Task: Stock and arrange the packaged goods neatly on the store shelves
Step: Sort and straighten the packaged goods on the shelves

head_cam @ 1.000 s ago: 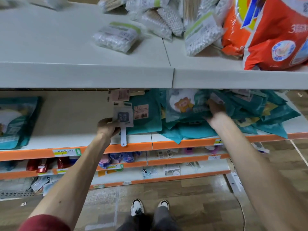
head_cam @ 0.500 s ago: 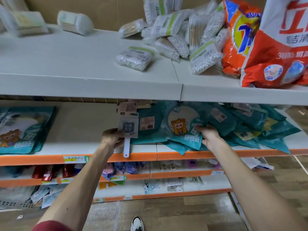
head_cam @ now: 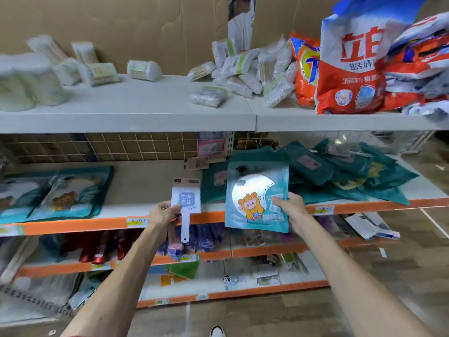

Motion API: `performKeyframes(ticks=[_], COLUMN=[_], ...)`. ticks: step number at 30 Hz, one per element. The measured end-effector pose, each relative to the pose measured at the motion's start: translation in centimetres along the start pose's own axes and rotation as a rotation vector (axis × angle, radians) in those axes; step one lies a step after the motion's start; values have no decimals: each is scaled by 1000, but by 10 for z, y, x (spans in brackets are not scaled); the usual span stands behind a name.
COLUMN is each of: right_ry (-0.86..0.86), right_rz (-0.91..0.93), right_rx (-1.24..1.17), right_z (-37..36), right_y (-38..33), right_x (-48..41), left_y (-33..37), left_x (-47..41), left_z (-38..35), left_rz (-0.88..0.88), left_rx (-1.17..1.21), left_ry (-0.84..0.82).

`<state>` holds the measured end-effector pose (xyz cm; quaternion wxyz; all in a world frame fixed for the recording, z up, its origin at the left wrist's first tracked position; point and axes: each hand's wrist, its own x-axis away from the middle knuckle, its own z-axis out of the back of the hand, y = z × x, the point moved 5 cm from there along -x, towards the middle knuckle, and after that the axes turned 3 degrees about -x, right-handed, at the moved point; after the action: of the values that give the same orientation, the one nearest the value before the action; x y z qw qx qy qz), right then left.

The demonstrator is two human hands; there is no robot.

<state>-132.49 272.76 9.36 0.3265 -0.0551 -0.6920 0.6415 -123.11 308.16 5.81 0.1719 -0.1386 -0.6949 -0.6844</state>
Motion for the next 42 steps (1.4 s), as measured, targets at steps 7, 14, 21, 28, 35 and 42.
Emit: performKeyframes(ticks=[7, 14, 21, 28, 35, 42], right_ry=[-55, -97, -114, -87, -4, 54], right_rz=[-21, -15, -14, -70, -87, -93], right_rx=[-3, 31, 75, 119, 128, 163], right_z=[-47, -96, -165, -247, -280, -282], right_y=[46, 47, 31, 31, 39, 39], right_x=[64, 92, 67, 25, -8, -30], left_y=[-16, -6, 3, 23, 20, 24], left_x=[55, 71, 19, -83, -160, -201], left_z=[82, 133, 177, 204, 200, 183], left_rz=[-21, -47, -18, 26, 114, 62], left_rx=[-62, 4, 31, -39, -159, -221], left_ry=[51, 95, 153, 150, 108, 23])
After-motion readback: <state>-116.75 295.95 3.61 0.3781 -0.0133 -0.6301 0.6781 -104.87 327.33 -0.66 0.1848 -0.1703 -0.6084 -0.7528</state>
